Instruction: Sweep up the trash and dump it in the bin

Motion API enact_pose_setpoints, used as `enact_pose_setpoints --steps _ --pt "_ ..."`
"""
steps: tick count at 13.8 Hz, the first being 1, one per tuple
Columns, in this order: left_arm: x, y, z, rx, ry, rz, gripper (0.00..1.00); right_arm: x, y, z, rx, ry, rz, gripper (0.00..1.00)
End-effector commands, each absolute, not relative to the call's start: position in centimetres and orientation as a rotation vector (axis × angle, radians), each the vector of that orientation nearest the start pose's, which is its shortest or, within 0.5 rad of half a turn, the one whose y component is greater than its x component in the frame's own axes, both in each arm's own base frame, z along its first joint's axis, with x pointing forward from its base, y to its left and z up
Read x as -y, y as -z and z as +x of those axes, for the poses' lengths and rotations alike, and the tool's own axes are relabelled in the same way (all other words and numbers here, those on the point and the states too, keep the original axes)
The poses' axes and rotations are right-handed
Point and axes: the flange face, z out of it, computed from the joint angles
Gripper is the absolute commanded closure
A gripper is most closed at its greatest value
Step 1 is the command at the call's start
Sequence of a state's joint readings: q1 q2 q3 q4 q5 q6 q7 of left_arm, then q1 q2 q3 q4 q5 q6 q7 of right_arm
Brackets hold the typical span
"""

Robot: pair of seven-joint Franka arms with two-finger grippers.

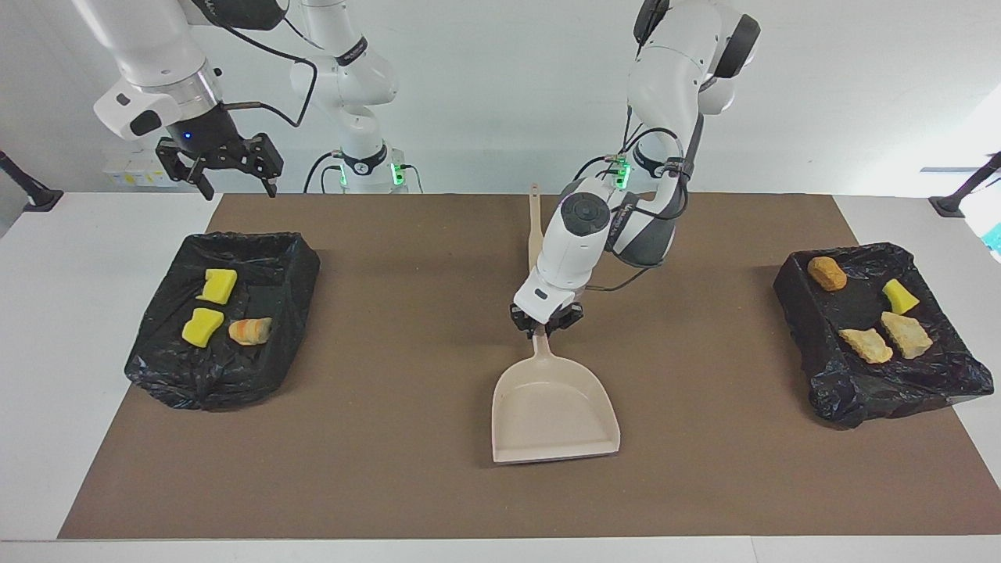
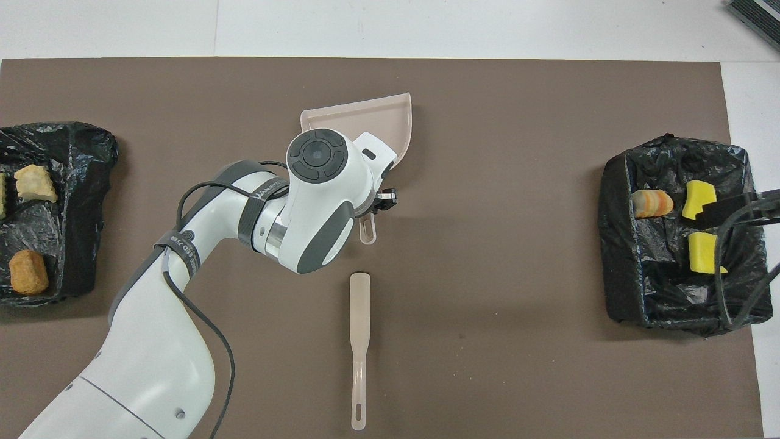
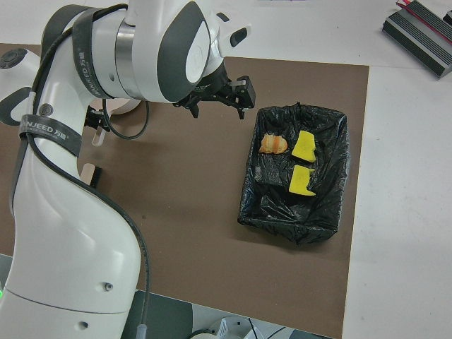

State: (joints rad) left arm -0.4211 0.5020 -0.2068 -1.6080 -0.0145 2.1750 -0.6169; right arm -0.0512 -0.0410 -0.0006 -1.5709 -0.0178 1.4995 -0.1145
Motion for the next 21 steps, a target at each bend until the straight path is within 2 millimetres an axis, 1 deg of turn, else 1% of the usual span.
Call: enact_pose_setpoints --steps 1,3,4,5,6,7,8,9,10,12,13,14,15,16,18,21 --pt "39.3 -35.3 57.1 0.041 -0.018 -3.286 0.36 2.8 -64.1 53.0 0.075 -0.029 -3.142 0.00" --pt "39.1 -36.4 57.1 0.051 -0.003 -3.294 0.03 2.9 -64.1 53.0 0.072 -0.029 -3.142 0.00" --pt "39.0 -37.2 56.9 0.049 0.011 -3.297 0.00 2.8 -64.1 53.0 0.074 -0.029 -3.142 0.00" --pt "38.1 -37.6 56.9 0.070 0.010 -3.290 0.00 2.9 -64.1 53.0 0.074 -0.029 -3.142 0.00" --pt "36.9 -39.0 56.7 0.083 0.013 -3.283 0.00 2.9 -64.1 53.0 0.072 -0.029 -3.142 0.00" --pt "35.4 -39.8 56.3 0.102 -0.013 -3.260 0.00 2.9 -64.1 53.0 0.074 -0.029 -3.142 0.00" --pt "33.7 -41.4 55.6 0.114 -0.028 -3.228 0.00 2.9 -64.1 53.0 0.072 -0.029 -3.142 0.00" --pt "31.7 -42.3 55.2 0.124 -0.029 -3.187 0.00 2.8 -64.1 53.0 0.074 -0.029 -3.142 0.00" --pt "29.7 -43.7 54.9 0.115 0.026 -3.137 0.00 2.8 -64.1 53.0 0.075 -0.029 -3.142 0.00" --pt "25.2 -46.4 54.1 0.166 0.088 -3.109 0.00 2.9 -64.0 53.0 0.074 -0.032 -3.142 0.00" --pt "22.6 -48.2 53.9 0.147 0.122 -3.106 0.00 2.9 -64.1 53.0 0.072 -0.029 -3.142 0.00" --pt "20.4 -49.1 53.4 0.105 0.112 -3.094 0.00 2.9 -64.1 53.0 0.072 -0.029 -3.142 0.00" --pt "18.4 -50.1 53.1 0.079 0.097 -3.082 0.00 2.9 -64.1 53.0 0.072 -0.029 -3.142 0.00" --pt "16.8 -51.3 52.6 0.066 0.093 -3.075 0.00 2.8 -64.1 53.0 0.074 -0.029 -3.142 0.00" --pt "14.4 -53.7 51.7 0.033 0.093 -3.062 0.00 2.9 -64.1 53.0 0.072 -0.029 -3.142 0.00" --pt "13.3 -57.0 49.0 0.010 0.061 -3.044 0.00 2.8 -64.1 53.0 0.075 -0.029 -3.142 0.00"
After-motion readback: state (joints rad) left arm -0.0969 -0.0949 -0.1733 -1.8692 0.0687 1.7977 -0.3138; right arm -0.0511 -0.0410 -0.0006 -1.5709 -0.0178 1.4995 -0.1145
